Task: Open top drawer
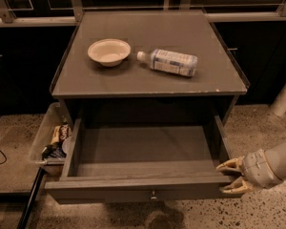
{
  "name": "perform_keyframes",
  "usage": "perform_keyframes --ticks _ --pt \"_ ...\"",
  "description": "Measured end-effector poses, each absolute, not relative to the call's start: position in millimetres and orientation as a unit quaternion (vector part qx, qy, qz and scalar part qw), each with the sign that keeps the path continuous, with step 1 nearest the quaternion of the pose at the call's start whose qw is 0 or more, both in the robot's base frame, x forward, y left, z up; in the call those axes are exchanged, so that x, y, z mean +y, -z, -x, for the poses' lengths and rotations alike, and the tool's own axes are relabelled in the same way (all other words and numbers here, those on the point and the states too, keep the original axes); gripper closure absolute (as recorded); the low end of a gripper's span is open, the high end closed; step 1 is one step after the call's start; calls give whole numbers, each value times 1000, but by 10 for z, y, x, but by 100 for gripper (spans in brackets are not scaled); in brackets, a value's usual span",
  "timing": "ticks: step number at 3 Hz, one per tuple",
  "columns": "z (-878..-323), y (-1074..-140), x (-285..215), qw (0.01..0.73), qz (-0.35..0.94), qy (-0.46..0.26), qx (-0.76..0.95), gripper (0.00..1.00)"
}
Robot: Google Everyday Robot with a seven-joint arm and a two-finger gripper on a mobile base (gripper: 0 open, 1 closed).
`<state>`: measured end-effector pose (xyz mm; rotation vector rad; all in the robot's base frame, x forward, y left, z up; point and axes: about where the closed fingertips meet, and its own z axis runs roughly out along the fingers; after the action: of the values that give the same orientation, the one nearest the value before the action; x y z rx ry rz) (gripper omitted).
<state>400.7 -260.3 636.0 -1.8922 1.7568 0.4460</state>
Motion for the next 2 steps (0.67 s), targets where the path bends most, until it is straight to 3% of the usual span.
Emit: perform_keyframes --ticks 2 --pt "-4007 -6360 -2602 258 698 -165 648 16"
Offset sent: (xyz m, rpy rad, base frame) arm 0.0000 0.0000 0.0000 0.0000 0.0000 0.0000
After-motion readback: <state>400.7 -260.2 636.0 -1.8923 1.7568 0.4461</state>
